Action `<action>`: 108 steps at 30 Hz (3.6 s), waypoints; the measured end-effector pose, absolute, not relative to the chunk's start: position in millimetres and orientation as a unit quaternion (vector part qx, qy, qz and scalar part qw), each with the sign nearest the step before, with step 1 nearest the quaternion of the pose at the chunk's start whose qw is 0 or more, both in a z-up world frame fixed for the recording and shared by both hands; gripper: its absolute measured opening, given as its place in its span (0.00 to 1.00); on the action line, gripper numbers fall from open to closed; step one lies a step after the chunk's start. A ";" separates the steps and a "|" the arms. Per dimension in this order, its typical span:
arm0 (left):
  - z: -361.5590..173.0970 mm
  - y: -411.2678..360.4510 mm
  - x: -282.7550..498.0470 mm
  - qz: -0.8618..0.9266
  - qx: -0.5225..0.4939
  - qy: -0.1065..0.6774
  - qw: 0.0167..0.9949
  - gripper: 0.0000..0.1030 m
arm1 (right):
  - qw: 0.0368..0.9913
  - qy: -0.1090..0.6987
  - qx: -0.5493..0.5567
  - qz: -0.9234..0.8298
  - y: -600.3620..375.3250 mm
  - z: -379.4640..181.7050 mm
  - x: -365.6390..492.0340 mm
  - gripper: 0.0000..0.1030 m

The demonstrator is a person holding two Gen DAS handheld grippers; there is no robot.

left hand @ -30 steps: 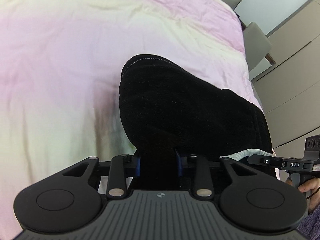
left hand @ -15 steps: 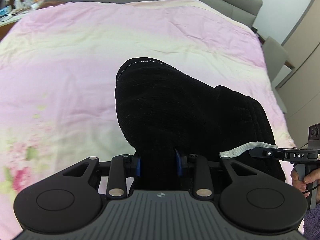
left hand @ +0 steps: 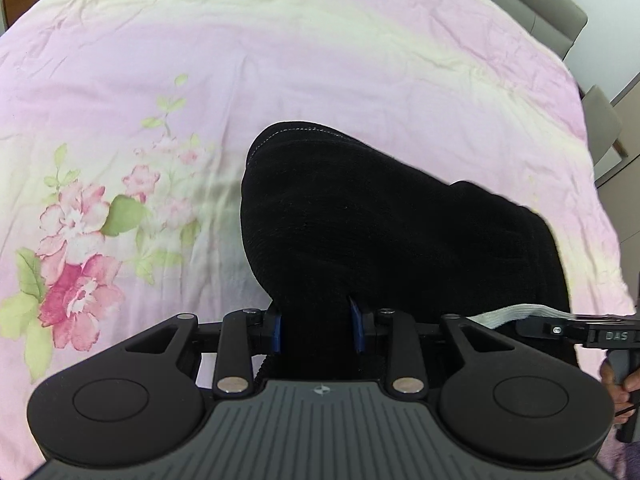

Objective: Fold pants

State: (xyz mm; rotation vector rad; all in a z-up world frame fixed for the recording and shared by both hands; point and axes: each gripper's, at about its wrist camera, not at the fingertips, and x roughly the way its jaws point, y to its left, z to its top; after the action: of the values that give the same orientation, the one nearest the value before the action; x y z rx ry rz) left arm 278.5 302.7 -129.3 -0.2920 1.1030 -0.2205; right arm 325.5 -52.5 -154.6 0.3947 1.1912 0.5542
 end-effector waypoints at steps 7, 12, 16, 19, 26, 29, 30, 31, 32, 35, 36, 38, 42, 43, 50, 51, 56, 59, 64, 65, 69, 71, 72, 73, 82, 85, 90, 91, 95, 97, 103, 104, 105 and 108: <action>-155.8 316.7 278.7 -0.085 -0.137 0.525 0.835 0.52 | 0.773 0.579 0.145 0.214 -46.7 -183.1 340.5 0.71; -128.8 304.2 269.5 -0.058 -0.108 0.515 0.848 0.58 | 0.780 0.581 0.115 0.203 -40.3 -169.4 342.1 0.75; -87.8 289.3 243.7 -0.044 -0.066 0.485 0.871 0.58 | 0.801 0.555 0.086 0.209 -42.7 -136.6 329.9 0.74; -52.8 284.3 222.2 -0.033 -0.054 0.466 0.883 0.58 | 0.816 0.532 0.066 0.215 -47.2 -107.8 315.5 0.74; 37.3 253.9 161.7 -0.001 0.029 0.398 0.917 0.59 | 0.871 0.431 -0.005 0.236 -49.7 -14.5 262.7 0.81; 72.3 237.5 127.5 0.014 0.074 0.358 0.931 0.63 | 0.895 0.371 -0.025 0.245 -56.9 23.1 225.5 0.85; 81.1 233.2 116.5 0.021 0.086 0.344 0.935 0.64 | 0.901 0.356 -0.033 0.245 -58.8 32.9 213.8 0.87; 88.8 229.7 104.9 0.027 0.097 0.328 0.939 0.65 | 0.908 0.341 -0.040 0.240 -61.0 42.6 200.3 0.93; 94.6 227.0 94.3 0.033 0.103 0.315 0.943 0.67 | 0.915 0.325 -0.045 0.235 -62.6 49.7 187.1 0.94; 105.3 217.5 61.5 0.054 0.104 0.275 0.954 0.80 | 0.925 0.284 -0.062 0.246 -69.8 67.2 146.8 0.95; 105.0 213.5 52.2 0.057 0.104 0.260 0.958 0.81 | 0.928 0.275 -0.068 0.243 -71.1 69.5 134.1 0.95; 99.5 200.9 37.2 0.077 0.111 0.240 0.961 0.84 | 0.934 0.249 -0.084 0.240 -73.8 71.9 105.2 0.95; 80.3 175.4 13.1 0.104 0.116 0.223 0.962 0.88 | 0.945 0.213 -0.085 0.233 -81.9 67.1 57.3 0.95; 74.4 171.7 11.0 0.106 0.106 0.228 0.962 0.89 | 0.947 0.209 -0.078 0.230 -84.5 64.3 48.0 0.95; 34.1 146.1 -8.6 0.106 0.046 0.235 0.965 0.89 | 0.957 0.198 -0.038 0.208 -91.9 33.8 8.4 0.95; 28.6 143.2 -10.6 0.110 0.045 0.237 0.964 0.89 | 0.957 0.197 -0.044 0.207 -90.2 28.2 6.1 0.95; 1.2 136.4 -10.4 0.125 0.037 0.264 0.956 0.89 | 0.951 0.222 -0.049 0.208 -79.7 3.6 10.0 0.95; -14.3 136.6 -7.2 0.116 0.034 0.289 0.950 0.89 | 0.946 0.246 -0.047 0.205 -76.4 -13.8 14.6 0.95; -35.6 135.0 -1.1 0.110 0.041 0.322 0.939 0.89 | 0.938 0.285 -0.056 0.190 -71.2 -41.8 27.5 0.95; -37.3 135.9 0.0 0.108 0.038 0.327 0.938 0.89 | 0.936 0.291 -0.054 0.189 -71.2 -45.3 29.4 0.95; -44.5 137.8 1.1 0.105 0.022 0.344 0.933 0.89 | 0.932 0.307 -0.046 0.186 -70.4 -52.9 37.6 0.95; -46.2 136.5 0.9 0.104 0.022 0.352 0.930 0.89 | 0.931 0.312 -0.045 0.187 -69.9 -55.3 39.0 0.95; -46.7 136.5 0.6 0.101 0.020 0.354 0.930 0.89 | 0.930 0.313 -0.045 0.188 -70.0 -56.0 38.6 0.95; -46.9 136.4 0.1 0.099 0.019 0.355 0.929 0.89 | 0.929 0.314 -0.046 0.189 -69.6 -56.7 38.3 0.95; -42.6 135.9 -1.6 0.096 0.013 0.353 0.931 0.89 | 0.931 0.308 -0.047 0.191 -69.8 -52.2 34.1 0.95; -41.2 136.0 -1.7 0.098 0.015 0.353 0.930 0.89 | 0.931 0.308 -0.045 0.191 -70.4 -52.1 33.8 0.95; -40.1 137.1 -0.6 0.097 0.016 0.353 0.930 0.89 | 0.932 0.304 -0.046 0.191 -72.8 -52.4 33.4 0.95; -39.8 136.7 -0.7 0.096 0.017 0.353 0.930 0.89 | 0.933 0.303 -0.045 0.191 -73.1 -52.4 33.3 0.95; -37.8 133.6 -0.7 0.094 0.022 0.352 0.931 0.89 | 0.933 0.301 -0.045 0.191 -73.5 -51.3 32.1 0.95; -36.9 133.0 -0.2 0.094 0.021 0.353 0.931 0.89 | 0.934 0.299 -0.047 0.192 -73.5 -50.7 31.4 0.95; -34.5 131.2 0.2 0.094 0.023 0.353 0.931 0.89 | 0.934 0.295 -0.051 0.196 -73.2 -48.3 30.5 0.95; -34.8 131.1 0.0 0.094 0.022 0.352 0.931 0.89 | 0.934 0.294 -0.051 0.196 -73.1 -47.8 30.2 0.95; -34.7 131.1 0.1 0.094 0.022 0.352 0.931 0.89 | 0.934 0.294 -0.051 0.197 -73.3 -47.3 29.9 0.95; -34.8 131.4 0.2 0.094 0.023 0.352 0.931 0.89 | 0.934 0.293 -0.053 0.197 -73.0 -45.7 29.7 0.95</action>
State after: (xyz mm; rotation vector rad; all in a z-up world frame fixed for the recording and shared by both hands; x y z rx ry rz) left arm 0.2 131.4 -34.8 0.0462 0.7214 0.1932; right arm 29.7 -73.0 -45.7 -0.1093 0.5993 0.4021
